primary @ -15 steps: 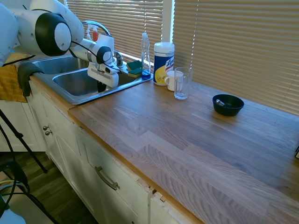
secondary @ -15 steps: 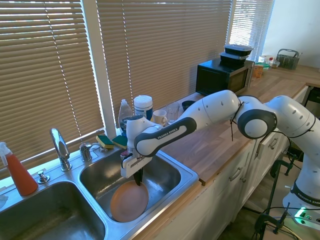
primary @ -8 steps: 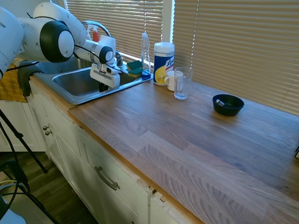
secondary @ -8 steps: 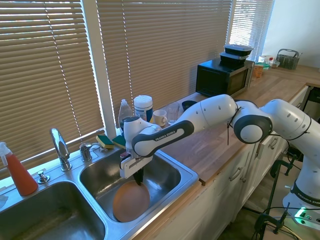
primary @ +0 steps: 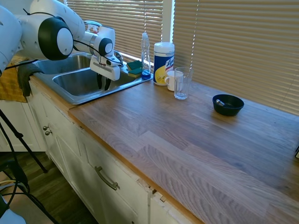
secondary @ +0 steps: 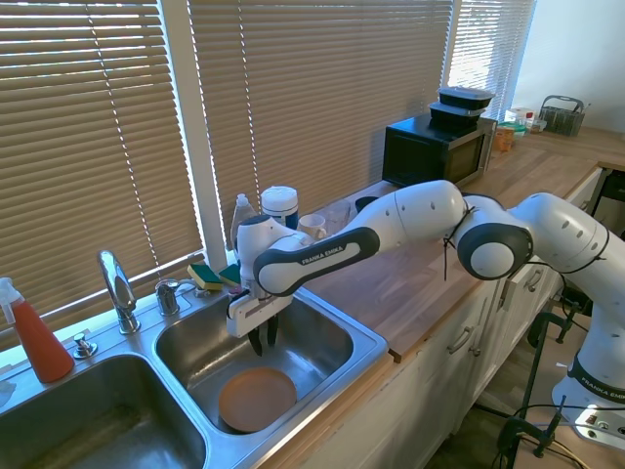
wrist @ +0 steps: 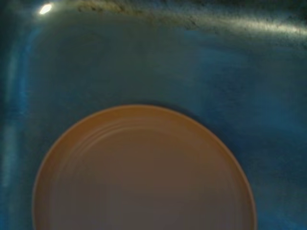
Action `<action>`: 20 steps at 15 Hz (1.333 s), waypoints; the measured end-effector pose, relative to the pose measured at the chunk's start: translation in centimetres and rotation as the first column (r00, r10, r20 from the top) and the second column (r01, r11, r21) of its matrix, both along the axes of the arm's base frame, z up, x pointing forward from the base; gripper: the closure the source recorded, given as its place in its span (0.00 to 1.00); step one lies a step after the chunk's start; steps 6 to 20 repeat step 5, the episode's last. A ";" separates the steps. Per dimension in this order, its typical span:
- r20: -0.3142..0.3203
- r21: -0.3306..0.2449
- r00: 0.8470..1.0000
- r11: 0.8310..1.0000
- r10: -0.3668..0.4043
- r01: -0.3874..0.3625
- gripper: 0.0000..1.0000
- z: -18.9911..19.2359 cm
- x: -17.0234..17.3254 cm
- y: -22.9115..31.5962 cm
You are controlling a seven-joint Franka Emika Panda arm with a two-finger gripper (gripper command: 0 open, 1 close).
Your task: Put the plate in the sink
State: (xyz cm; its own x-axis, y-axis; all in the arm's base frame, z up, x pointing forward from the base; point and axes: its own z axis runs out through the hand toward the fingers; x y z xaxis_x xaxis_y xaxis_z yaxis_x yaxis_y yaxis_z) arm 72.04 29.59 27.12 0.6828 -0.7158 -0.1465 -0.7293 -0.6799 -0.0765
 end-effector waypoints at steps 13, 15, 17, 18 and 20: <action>0.010 0.028 1.000 0.999 0.027 -0.027 0.00 4.7 -2.1 0.9; 0.010 0.028 1.000 0.999 0.027 -0.027 0.00 4.7 -2.1 0.9; 0.010 0.028 1.000 0.999 0.027 -0.027 0.00 4.7 -2.1 0.9; 0.010 0.028 1.000 0.999 0.027 -0.027 0.00 4.7 -2.1 0.9; 0.010 0.028 1.000 0.999 0.027 -0.027 0.00 4.7 -2.1 0.9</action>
